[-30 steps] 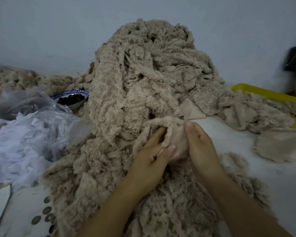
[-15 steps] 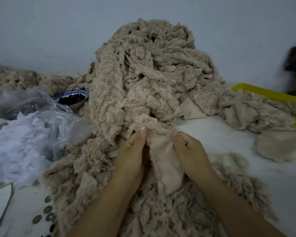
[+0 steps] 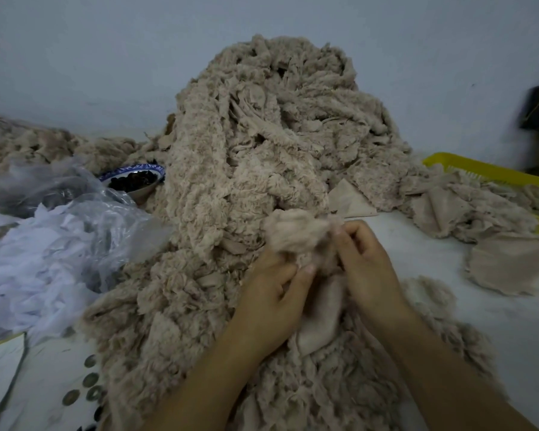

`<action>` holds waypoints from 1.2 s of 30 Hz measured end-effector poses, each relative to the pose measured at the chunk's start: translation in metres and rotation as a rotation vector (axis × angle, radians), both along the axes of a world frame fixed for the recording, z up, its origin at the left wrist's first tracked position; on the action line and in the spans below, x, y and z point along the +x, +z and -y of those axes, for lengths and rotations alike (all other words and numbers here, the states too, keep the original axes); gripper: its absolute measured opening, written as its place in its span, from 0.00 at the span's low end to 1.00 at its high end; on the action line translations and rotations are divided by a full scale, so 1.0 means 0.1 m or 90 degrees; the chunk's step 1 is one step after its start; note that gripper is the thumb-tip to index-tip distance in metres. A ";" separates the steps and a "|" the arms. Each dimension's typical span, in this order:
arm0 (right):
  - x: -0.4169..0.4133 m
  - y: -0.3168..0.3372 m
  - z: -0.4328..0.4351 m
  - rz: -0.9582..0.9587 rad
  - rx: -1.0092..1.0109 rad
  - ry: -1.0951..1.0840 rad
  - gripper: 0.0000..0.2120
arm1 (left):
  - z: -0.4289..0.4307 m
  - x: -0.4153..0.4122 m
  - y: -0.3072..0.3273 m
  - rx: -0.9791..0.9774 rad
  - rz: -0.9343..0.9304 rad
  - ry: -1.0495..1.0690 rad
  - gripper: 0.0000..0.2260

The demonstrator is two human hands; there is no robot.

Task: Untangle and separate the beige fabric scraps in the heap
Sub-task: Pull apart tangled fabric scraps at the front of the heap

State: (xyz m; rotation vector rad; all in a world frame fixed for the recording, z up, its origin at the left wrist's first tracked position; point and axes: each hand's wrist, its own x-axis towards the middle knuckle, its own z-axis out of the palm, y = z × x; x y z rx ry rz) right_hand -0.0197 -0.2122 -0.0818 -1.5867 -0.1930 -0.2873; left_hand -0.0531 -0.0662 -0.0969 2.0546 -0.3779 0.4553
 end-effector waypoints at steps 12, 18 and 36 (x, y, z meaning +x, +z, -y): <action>-0.05 -0.03 -0.06 -0.082 -0.003 0.129 0.14 | -0.02 0.10 0.06 -0.507 -0.258 -0.109 0.13; -0.02 -0.05 -0.09 -0.074 -0.053 0.016 0.13 | -0.07 0.11 0.11 -0.654 -0.340 -0.039 0.15; -0.06 -0.10 -0.15 0.006 -0.125 0.061 0.13 | 0.00 -0.01 0.10 -0.415 -0.238 -0.039 0.19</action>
